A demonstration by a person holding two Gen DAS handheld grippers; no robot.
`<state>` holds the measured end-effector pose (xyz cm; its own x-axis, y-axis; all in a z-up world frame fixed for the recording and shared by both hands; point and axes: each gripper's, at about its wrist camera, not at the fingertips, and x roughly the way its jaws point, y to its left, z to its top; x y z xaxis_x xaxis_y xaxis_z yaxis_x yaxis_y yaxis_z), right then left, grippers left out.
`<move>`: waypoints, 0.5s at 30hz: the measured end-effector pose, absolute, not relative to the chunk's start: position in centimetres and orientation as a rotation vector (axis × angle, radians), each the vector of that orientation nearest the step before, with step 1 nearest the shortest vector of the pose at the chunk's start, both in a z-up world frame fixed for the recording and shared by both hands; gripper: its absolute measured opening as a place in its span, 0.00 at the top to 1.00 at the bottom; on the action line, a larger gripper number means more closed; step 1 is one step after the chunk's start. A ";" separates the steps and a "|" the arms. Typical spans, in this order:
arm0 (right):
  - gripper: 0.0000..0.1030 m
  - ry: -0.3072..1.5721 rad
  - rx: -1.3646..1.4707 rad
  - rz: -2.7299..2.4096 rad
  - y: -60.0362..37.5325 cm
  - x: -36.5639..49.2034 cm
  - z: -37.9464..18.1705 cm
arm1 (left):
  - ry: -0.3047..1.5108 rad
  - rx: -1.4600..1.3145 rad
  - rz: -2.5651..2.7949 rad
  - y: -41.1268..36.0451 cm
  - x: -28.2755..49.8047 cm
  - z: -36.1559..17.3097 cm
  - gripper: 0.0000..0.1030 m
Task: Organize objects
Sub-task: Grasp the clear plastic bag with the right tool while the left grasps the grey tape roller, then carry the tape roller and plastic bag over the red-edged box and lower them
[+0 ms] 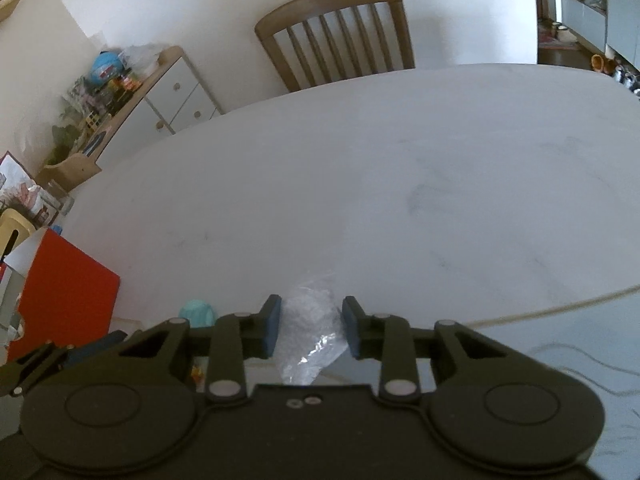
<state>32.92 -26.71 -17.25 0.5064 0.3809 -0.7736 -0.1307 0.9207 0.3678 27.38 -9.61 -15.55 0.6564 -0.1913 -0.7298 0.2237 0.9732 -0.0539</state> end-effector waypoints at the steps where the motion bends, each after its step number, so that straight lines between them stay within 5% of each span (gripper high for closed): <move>1: 0.70 0.993 0.279 0.312 -26.8 32.5 -17.0 | 0.821 0.042 -0.239 -9.7 27.2 -15.3 0.24; 15: 0.70 0.908 0.277 0.342 -26.3 25.8 -10.9 | 0.786 0.041 -0.242 -8.0 23.2 -9.7 0.24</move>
